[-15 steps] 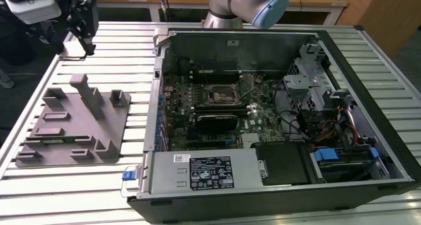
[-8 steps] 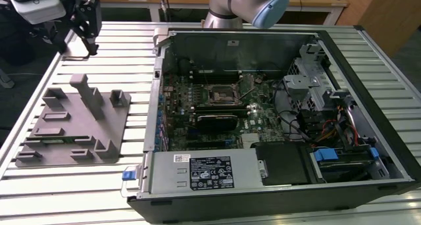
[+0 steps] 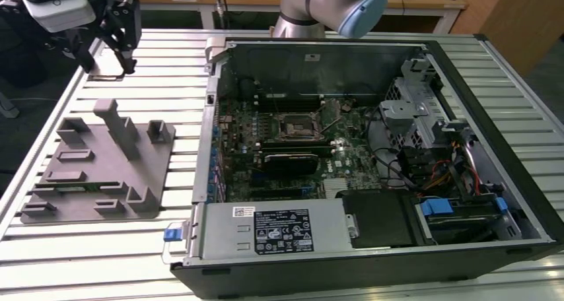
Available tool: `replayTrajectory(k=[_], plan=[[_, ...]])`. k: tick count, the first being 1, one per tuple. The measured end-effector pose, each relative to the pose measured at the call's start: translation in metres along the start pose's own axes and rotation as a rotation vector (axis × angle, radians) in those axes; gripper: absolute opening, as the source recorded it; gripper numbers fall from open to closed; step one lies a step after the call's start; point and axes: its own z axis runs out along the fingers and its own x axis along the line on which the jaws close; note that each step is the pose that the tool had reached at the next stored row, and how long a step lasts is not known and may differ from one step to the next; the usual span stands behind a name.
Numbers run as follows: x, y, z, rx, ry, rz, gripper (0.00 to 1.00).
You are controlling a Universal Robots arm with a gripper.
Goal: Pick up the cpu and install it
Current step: 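Pick up the cpu and move it towards the insertion slot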
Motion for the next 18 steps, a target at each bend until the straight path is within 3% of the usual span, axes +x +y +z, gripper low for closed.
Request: replayTrajectory(k=[18], plan=[[-0.0127,0.0011,0.0004,0.0000,0.0000,0.000,0.55]])
